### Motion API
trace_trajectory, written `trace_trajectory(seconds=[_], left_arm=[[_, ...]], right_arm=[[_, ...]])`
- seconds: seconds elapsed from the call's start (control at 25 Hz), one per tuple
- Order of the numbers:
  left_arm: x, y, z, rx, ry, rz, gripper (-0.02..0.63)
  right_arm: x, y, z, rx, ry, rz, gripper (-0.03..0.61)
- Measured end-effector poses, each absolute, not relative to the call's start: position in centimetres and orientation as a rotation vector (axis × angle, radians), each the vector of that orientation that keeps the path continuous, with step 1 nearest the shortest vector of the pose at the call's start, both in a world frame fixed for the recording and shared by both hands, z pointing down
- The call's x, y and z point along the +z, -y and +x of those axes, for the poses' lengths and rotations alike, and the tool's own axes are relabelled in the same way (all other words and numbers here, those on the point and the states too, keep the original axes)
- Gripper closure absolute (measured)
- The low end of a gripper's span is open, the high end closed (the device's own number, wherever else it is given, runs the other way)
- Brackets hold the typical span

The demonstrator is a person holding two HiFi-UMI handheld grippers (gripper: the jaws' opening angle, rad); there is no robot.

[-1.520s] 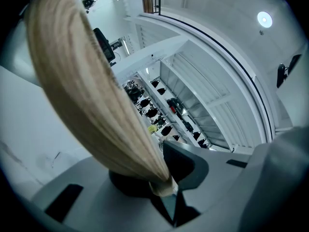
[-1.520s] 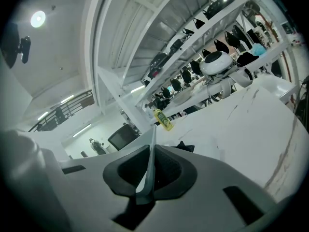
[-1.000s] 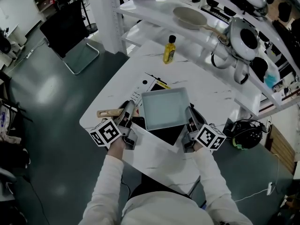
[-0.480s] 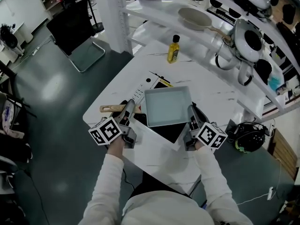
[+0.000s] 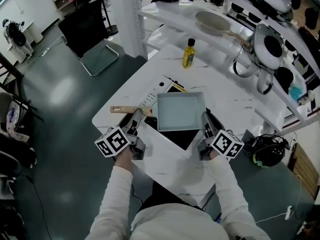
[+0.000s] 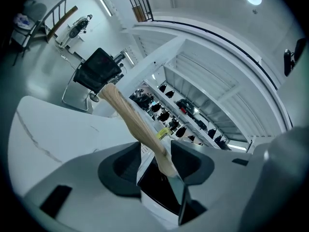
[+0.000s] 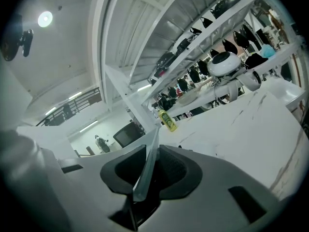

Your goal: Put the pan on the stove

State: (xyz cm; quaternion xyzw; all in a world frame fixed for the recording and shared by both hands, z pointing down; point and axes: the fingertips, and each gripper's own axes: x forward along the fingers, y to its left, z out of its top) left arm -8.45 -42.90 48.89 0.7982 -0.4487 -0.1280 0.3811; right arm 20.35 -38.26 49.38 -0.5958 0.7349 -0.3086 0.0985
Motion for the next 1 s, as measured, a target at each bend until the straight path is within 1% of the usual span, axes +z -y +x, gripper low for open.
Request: trace_trajectory(seconds=[0.16, 0.44, 0.52, 0.72, 1.0], left_arm=[[48.5, 41.7, -8.2, -0.312, 1.170, 2.045, 0.423], [47.7, 39.6, -7.7, -0.270, 1.236, 2.070, 0.429], [47.4, 39.1, -7.7, -0.265, 1.258, 2.081, 0.441], [46.0, 37.6, -7.1, -0.236, 1.318, 2.135, 0.504], [44.1, 35.3, -5.5, -0.151, 1.386, 2.250, 0.559]], right_arm=[[49.2, 37.8, 20.6, -0.910, -2.189, -1.742, 0.459], [47.9, 36.3, 20.7, -0.851, -2.242, -1.740, 0.460], [47.4, 35.8, 20.9, -0.817, -2.263, -1.749, 0.460], [45.8, 34.2, 20.9, -0.737, -2.332, -1.752, 0.462], [44.8, 31.9, 20.1, -0.661, -2.420, -1.739, 0.472]])
